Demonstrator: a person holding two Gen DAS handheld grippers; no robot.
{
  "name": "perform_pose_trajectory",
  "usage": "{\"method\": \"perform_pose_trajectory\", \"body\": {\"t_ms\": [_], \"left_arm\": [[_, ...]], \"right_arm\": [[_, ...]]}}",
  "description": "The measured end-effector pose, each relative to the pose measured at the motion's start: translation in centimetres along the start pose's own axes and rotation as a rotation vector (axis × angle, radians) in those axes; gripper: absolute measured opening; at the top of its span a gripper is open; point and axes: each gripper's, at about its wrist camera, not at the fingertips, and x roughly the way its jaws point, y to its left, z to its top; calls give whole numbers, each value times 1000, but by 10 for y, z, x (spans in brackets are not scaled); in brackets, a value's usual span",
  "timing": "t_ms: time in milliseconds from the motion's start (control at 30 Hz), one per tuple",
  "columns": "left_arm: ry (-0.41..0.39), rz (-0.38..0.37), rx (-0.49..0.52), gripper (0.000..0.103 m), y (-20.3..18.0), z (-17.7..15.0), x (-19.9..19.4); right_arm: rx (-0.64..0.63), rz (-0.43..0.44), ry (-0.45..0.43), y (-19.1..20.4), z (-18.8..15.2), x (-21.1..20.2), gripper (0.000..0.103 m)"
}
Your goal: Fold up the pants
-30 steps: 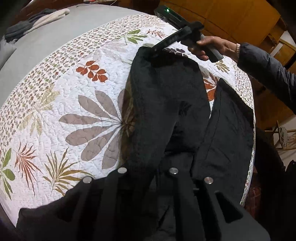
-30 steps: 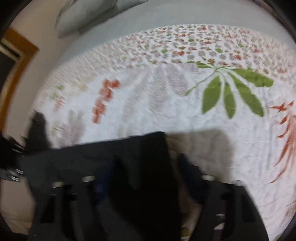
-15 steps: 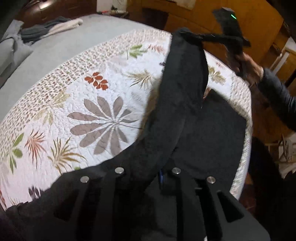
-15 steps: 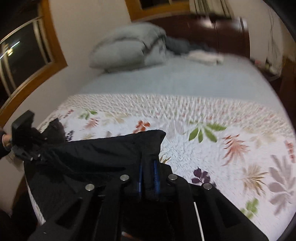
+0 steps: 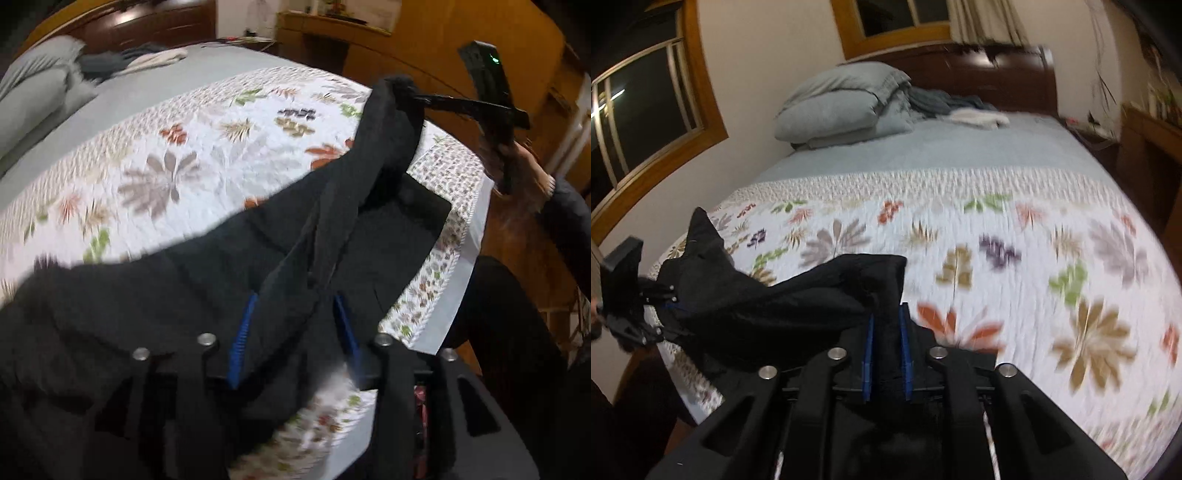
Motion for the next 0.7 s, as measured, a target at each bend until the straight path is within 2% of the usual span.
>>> {"method": "perform_pose_trajectory", "body": {"t_ms": [33, 100, 167, 233, 267, 367, 500, 600, 700], "left_arm": [[6, 14, -8, 48, -5, -7, 4], [4, 29, -47, 52, -9, -23, 14], [-5, 31, -101, 53, -8, -35, 18], [-11, 34, -128, 59, -6, -44, 23], [-15, 37, -135, 62, -7, -47, 26], [-28, 56, -115, 68, -15, -53, 30], [-28, 88, -60, 72, -24, -55, 36], [-30, 86, -68, 72, -22, -56, 35], [-32, 86, -68, 72, -20, -56, 35]], "right_arm": [[14, -1, 12, 1, -8, -1, 23], [44, -11, 46, 4, -30, -1, 40], [73, -1, 69, 6, -49, -2, 47], [106, -1, 100, 8, -66, -4, 67], [125, 1, 131, 9, -75, -5, 80], [227, 47, 178, 5, -99, -17, 82], [455, 167, 123, -20, -119, -45, 96], [600, 266, 58, -38, -125, -61, 100], [677, 278, 88, -50, -126, -52, 100]]}}
